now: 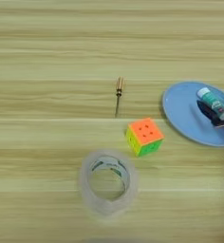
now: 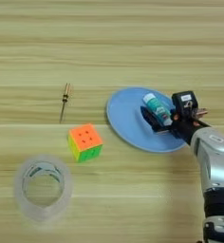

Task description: Move the objects on the table

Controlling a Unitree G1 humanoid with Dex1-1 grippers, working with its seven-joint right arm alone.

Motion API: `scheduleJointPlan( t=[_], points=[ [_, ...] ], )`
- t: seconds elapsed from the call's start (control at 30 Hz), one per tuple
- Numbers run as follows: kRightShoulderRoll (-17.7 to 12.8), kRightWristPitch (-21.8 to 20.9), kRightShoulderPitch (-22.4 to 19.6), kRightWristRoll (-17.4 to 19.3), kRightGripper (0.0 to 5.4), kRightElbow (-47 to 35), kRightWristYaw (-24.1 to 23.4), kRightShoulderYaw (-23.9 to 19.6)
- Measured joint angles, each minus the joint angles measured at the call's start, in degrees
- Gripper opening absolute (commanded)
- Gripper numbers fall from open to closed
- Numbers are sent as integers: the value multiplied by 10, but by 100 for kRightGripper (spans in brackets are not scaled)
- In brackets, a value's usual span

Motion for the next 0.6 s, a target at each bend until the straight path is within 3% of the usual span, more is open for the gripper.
scheduleJointPlan(
  t=[0.13, 0.6],
  points=[
    [-1, -11, -3, -6, 535, 36, 4, 1],
    [-1, -48, -34, -10, 400, 123, 27, 15]
  ],
)
